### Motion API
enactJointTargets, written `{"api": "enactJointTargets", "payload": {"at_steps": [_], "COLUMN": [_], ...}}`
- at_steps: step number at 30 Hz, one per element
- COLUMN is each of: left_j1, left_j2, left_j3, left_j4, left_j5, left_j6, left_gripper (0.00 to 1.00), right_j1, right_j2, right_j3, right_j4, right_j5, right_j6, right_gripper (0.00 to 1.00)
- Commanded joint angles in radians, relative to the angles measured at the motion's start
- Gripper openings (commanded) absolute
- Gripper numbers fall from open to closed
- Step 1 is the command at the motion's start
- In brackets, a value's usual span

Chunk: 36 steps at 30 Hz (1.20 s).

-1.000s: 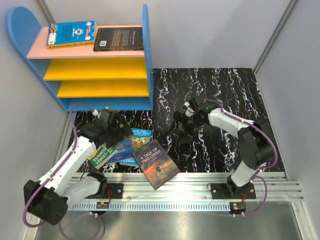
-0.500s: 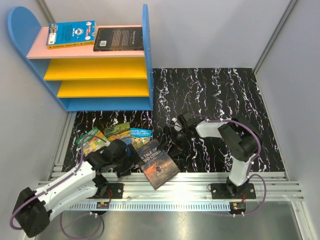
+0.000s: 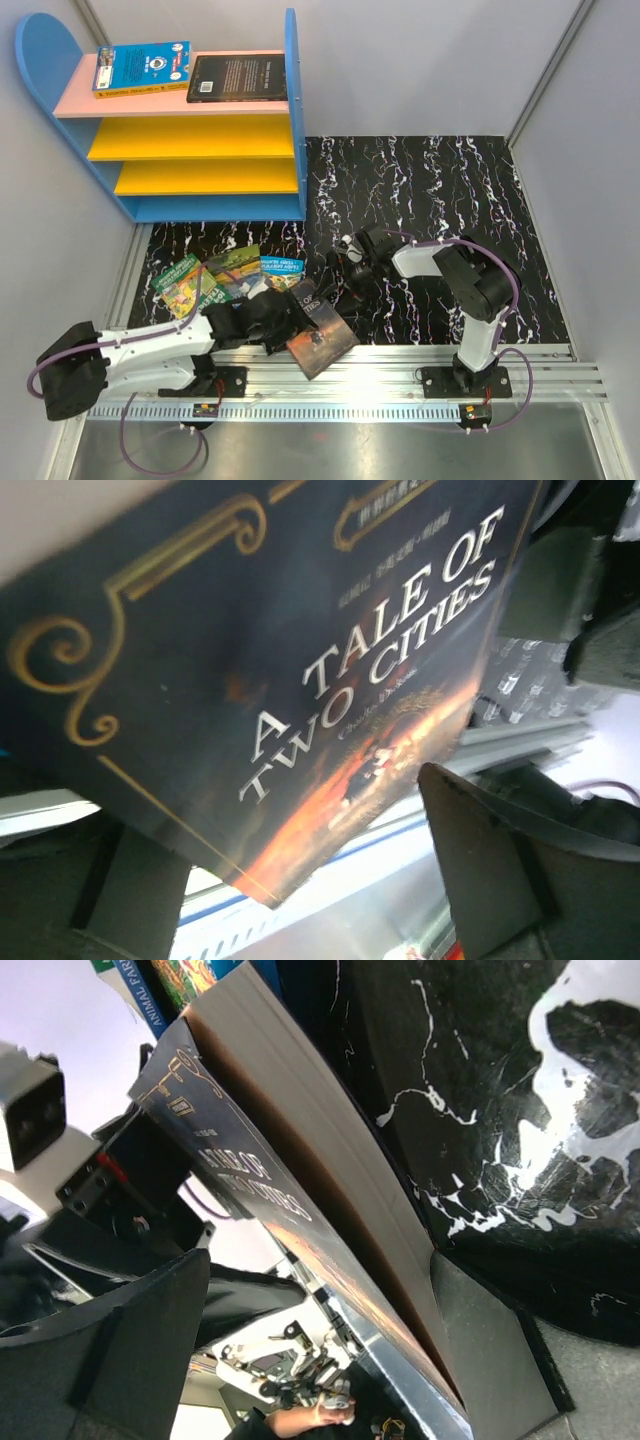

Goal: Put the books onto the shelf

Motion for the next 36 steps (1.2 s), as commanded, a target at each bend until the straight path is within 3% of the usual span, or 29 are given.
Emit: {"api": "enactJointTargets", "payload": {"at_steps": [1,5,6,9,12,16,17,18,19,24,29,33,36], "left_j1": [-0.086,-0.112,-0.112,-0.112,-0.103,-0.089,-0.09,-0.089,-0.089,-0.057,0.18,0.36,0.453], "left_j2": [0.049,0.004,-0.012,-0.082,-0.135,-0.142,-0.132,-0.112,-0.103,-0.104,-0.095,-0.061,-0.017], "left_j3": [0.099,0.223,0.246,0.305,0.284,0.221,0.215,0.234,0.262,0.541,0.878,1.076,1.207], "left_j4": [-0.026,-0.192,-0.233,-0.394,-0.404,-0.298,-0.278,-0.273,-0.293,-0.506,-0.55,-0.412,-0.301], "left_j5": [-0.157,-0.246,-0.266,-0.352,-0.392,-0.362,-0.359,-0.359,-0.389,-0.578,-0.552,-0.437,-0.352], "left_j6": [-0.048,-0.038,-0.034,-0.06,-0.061,-0.04,-0.028,-0.014,0.003,0.219,0.548,0.756,0.889], "left_gripper": [0.83,0.6,0.44,0.22,0.12,0.14,0.12,0.04,0.0,0.0,0.0,0.0,0.0], "right_j1": [0.019,0.02,0.02,0.02,0.02,0.019,0.02,0.02,0.019,0.02,0.019,0.019,0.019], "right_j2": [0.055,0.027,0.018,-0.022,-0.063,-0.117,-0.123,-0.131,-0.147,-0.25,-0.486,-0.672,-0.718], "right_j3": [-0.073,-0.101,-0.105,-0.115,-0.124,-0.139,-0.144,-0.147,-0.15,-0.13,-0.001,0.111,0.143], "right_j4": [0.03,0.035,0.032,0.009,-0.022,-0.044,-0.044,-0.044,-0.053,-0.21,-0.496,-0.703,-0.793], "right_j5": [0.099,0.107,0.108,0.116,0.125,0.131,0.131,0.131,0.136,0.183,0.243,0.28,0.309], "right_j6": [0.007,0.018,0.018,0.02,0.018,0.024,0.032,0.035,0.036,0.001,-0.003,-0.014,-0.036], "right_gripper": [1.0,1.0,1.0,1.0,1.0,1.0,1.0,1.0,1.0,1.0,1.0,1.0,1.0]}}
